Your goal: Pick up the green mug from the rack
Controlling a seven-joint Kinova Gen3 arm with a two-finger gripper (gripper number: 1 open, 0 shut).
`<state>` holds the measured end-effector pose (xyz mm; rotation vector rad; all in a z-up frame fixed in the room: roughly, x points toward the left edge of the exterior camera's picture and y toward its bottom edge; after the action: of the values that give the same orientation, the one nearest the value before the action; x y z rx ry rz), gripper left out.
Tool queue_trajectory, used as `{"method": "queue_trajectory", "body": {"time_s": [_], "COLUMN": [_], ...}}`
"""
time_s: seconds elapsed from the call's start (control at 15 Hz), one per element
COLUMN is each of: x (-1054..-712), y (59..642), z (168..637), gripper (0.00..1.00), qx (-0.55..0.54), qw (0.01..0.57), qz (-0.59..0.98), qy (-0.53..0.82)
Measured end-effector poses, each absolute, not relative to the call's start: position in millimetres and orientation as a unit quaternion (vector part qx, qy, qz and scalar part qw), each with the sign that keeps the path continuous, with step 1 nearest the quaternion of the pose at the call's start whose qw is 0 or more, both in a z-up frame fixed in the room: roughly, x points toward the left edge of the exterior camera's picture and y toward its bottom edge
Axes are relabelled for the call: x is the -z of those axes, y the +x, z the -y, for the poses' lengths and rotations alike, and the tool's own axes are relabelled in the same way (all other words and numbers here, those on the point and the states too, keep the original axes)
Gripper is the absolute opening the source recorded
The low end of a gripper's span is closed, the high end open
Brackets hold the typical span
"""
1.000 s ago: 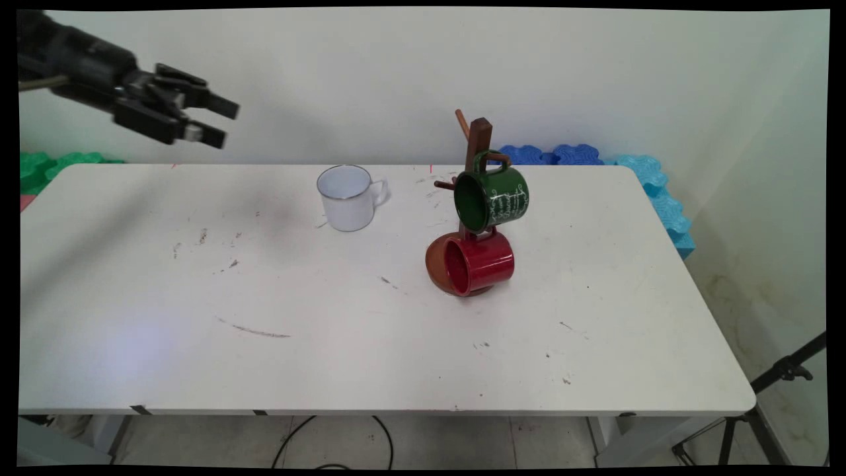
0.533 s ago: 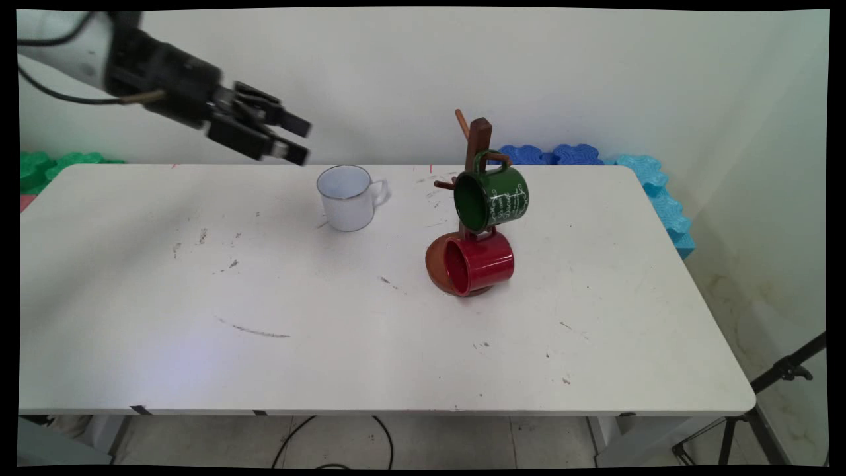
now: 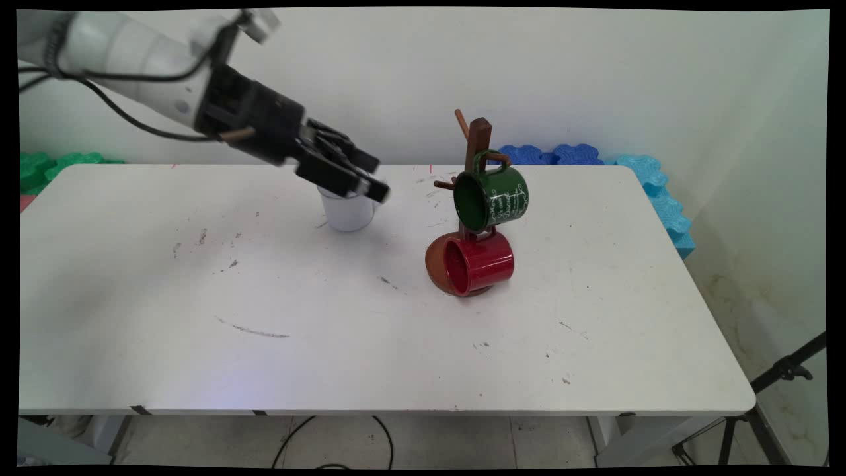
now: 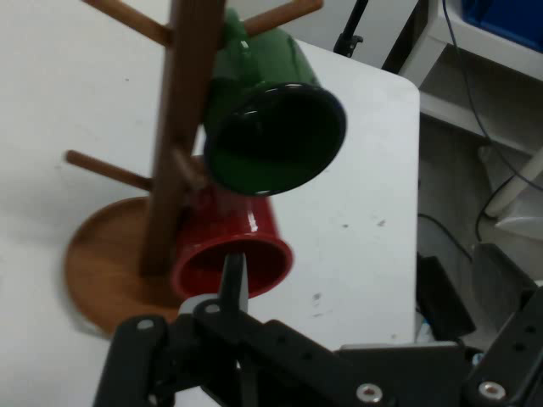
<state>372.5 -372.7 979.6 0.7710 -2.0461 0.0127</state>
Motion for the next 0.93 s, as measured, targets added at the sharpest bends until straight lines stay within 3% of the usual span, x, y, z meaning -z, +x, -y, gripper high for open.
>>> {"method": "queue_trajectory", "body": {"time_s": [0.93], "x": [-948], "y": [282], "z": [355], "gripper": [1.00], "qx": [-0.007], "qw": [0.465], "qz": [0.801], "qy": [0.377]}}
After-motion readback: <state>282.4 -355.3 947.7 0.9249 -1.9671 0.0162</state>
